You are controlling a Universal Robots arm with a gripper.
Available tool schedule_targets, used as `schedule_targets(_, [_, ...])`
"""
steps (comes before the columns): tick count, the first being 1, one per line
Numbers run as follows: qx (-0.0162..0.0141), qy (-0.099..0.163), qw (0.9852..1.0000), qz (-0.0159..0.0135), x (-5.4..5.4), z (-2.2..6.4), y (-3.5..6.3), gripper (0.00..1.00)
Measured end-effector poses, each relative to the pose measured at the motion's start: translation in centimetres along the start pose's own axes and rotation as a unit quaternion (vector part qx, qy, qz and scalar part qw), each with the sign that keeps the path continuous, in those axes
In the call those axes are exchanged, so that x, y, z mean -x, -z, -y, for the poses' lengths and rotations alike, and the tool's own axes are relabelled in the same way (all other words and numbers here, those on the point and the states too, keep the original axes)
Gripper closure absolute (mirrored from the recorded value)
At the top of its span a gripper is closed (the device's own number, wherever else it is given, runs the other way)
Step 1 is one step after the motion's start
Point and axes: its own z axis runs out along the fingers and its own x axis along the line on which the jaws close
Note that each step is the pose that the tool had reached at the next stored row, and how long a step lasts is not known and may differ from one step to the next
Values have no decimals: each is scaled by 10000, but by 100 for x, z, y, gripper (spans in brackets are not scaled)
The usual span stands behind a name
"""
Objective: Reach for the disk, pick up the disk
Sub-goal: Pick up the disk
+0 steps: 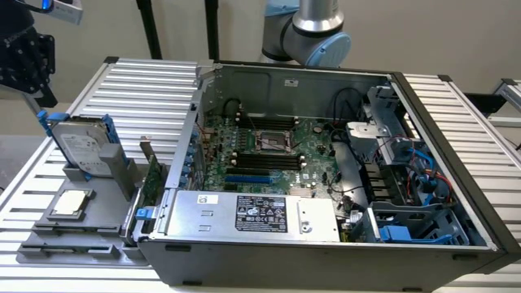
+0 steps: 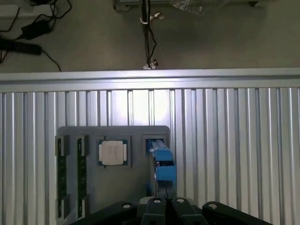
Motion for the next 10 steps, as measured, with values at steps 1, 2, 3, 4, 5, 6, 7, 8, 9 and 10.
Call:
schedule_targets(1, [0, 0, 10000, 0, 0, 0, 0, 88])
schedule_targets(2, [0, 0, 10000, 0, 0, 0, 0, 82])
schedule_targets(3, [0, 1, 10000, 0, 0, 1, 0, 82])
schedule_targets(4, [0, 1, 10000, 0, 0, 1, 0, 76])
schedule_targets(5, [1, 1, 10000, 0, 0, 1, 0, 76])
schedule_targets(6, [0, 1, 10000, 1, 1, 2, -4, 70])
schedule_targets(7, [0, 1, 10000, 0, 5, 2, -10, 64])
schedule_targets(8, [0, 1, 10000, -3, 7, 2, -17, 58])
schedule_targets(9, [1, 1, 10000, -5, 11, 2, -28, 52])
schedule_targets(10, [1, 2, 10000, -6, 15, 2, -44, 52])
